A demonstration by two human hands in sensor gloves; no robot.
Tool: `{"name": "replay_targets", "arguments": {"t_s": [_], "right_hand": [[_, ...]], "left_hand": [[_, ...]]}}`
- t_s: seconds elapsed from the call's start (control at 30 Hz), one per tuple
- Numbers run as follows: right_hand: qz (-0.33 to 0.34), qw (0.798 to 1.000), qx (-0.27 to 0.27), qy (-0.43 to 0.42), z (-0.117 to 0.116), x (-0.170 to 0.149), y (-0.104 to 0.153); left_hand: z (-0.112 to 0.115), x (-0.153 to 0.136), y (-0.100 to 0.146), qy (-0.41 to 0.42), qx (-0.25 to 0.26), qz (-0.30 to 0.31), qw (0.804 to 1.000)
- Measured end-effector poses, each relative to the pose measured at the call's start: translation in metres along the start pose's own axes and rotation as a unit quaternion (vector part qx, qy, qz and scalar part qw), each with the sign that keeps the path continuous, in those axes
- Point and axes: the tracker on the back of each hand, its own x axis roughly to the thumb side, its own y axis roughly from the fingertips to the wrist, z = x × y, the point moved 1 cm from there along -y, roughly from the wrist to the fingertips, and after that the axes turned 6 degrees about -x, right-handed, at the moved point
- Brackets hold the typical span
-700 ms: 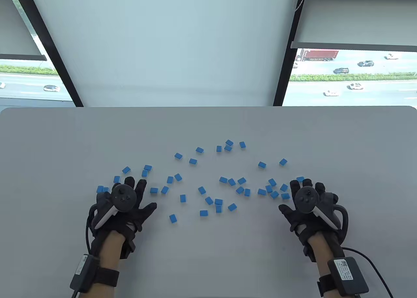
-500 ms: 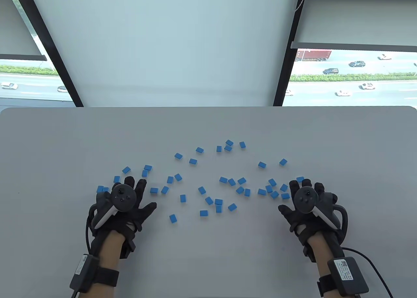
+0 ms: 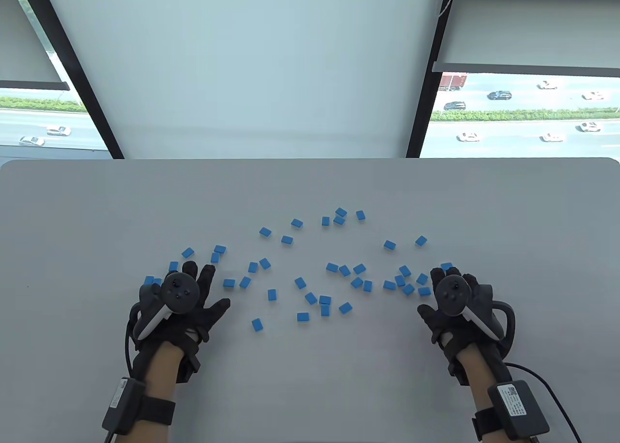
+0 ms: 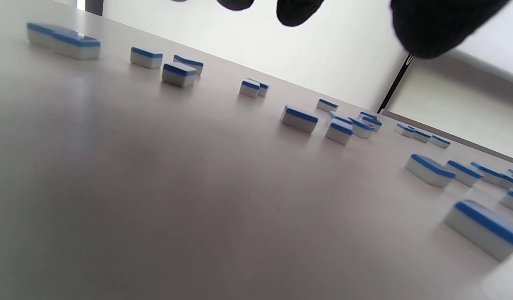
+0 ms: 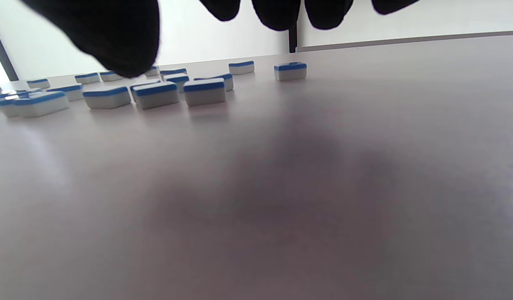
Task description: Build mahjong tile wall
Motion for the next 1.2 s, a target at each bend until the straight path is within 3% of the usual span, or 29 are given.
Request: {"name": "replay_targets", "arguments": {"t_s": [0.2, 0.5, 0.67, 0.9, 1.2], "right_hand": [[-0.03, 0.999, -0.003, -0.019, -0.008, 0.003, -0.012], [-0.083, 0.995, -0.032, 0.041, -0.013, 0.017, -0.035], [-0.081, 0.995, -0.016, 0.058, -0.014, 0.023, -0.036], [-0.047, 0.997, 0.048, 0.04, -0.014, 0.02, -0.035], [-0.02, 0.999, 0.024, 0.034, -0.008, 0.013, -0.026]], "left_hand": [[0.001, 0.0, -0.001, -0.003, -0.004, -0.001, 1.0], [0.001, 0.001, 0.0, -0.002, -0.005, -0.003, 1.0], [0.0, -0.001, 0.0, 0.005, -0.006, -0.006, 1.0], [0.0, 0.0, 0.0, 0.009, -0.004, -0.003, 1.0], [0.003, 0.002, -0.001, 0.005, -0.007, 0.001, 1.0]]}}
